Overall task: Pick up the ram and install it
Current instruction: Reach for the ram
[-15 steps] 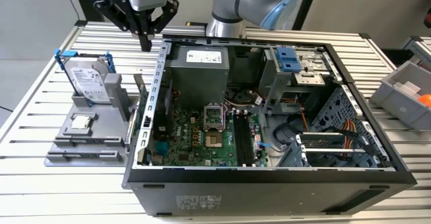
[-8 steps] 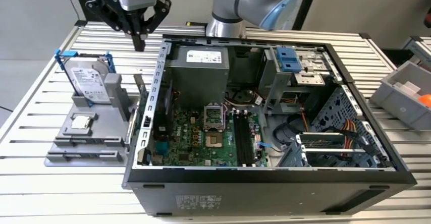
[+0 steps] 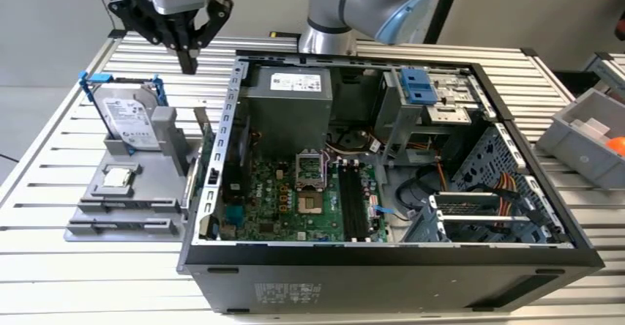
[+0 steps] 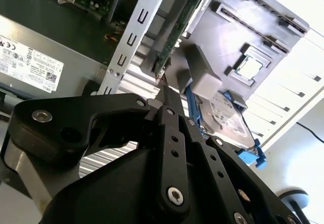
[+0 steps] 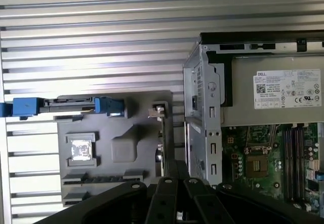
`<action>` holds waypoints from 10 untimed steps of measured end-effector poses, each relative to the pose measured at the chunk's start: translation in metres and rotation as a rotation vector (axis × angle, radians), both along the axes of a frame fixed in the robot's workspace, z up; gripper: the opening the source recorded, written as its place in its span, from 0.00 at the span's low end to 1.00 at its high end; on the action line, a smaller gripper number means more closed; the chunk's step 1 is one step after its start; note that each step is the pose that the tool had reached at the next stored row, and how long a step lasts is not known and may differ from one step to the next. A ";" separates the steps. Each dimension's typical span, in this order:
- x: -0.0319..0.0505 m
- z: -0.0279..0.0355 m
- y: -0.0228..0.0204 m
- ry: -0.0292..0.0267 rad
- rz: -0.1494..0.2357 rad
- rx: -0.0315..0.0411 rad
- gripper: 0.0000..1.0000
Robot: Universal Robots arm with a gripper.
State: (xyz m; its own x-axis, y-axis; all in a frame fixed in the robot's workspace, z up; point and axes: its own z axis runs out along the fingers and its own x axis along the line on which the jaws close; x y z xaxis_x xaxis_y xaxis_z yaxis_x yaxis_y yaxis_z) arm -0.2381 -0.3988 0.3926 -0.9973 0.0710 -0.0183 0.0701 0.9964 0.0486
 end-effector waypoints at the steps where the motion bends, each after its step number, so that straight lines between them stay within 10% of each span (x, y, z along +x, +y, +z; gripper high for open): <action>1: -0.0022 0.0000 0.0000 -0.0001 0.000 0.0001 0.00; 10: -0.0188 -0.0001 0.0000 0.0000 0.000 0.0001 0.00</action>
